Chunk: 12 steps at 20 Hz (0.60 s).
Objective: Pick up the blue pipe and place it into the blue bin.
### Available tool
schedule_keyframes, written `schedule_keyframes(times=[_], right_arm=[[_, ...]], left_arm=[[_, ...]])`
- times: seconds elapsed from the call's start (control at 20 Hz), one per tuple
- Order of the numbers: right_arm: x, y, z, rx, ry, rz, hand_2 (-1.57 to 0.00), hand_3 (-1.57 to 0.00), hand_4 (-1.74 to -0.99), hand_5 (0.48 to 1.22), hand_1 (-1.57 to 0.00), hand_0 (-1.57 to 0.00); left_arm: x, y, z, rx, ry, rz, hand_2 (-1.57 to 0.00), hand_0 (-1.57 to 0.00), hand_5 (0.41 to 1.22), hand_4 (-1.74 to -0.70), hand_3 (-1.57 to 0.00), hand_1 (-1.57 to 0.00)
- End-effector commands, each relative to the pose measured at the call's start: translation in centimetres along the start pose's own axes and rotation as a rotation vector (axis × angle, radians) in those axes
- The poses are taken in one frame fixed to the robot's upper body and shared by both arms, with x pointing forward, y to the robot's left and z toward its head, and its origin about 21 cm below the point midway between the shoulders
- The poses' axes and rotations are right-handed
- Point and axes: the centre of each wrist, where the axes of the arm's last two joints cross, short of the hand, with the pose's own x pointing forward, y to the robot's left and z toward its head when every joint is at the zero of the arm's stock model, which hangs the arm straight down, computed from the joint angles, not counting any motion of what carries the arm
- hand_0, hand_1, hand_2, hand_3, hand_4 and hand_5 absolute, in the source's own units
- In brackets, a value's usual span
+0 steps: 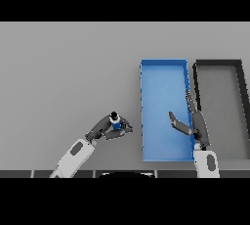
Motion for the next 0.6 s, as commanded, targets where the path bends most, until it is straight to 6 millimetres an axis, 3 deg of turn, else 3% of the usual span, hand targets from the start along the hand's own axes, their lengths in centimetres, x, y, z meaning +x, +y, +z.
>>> schedule_keyframes(times=[0.0, 0.2, 0.55], right_arm=[[0.1, 0.1, -0.1, 0.003, 0.000, 0.002, 0.00, 0.00, -1.222, 0.646, 0.00, 0.00], [0.2, -0.3, -0.4, -0.002, -0.001, -0.014, 0.00, 0.00, -1.219, 0.628, 0.00, 0.00], [0.0, -0.4, -0.5, -0.006, 0.002, 0.026, 0.00, 0.00, -1.194, 0.642, 0.00, 0.00]], left_arm=[[0.1, -0.1, -0.3, 0.010, -0.005, -0.014, -1.39, -1.32, 1.139, -1.51, -1.38, -1.36], [1.4, -0.6, -1.1, 0.026, -0.102, -0.022, -1.50, -1.47, 1.188, -1.48, -1.49, -1.48], [6.4, -0.2, -2.4, -0.003, -0.246, -0.018, -1.56, -1.55, 1.214, -1.47, -1.55, -1.55]])
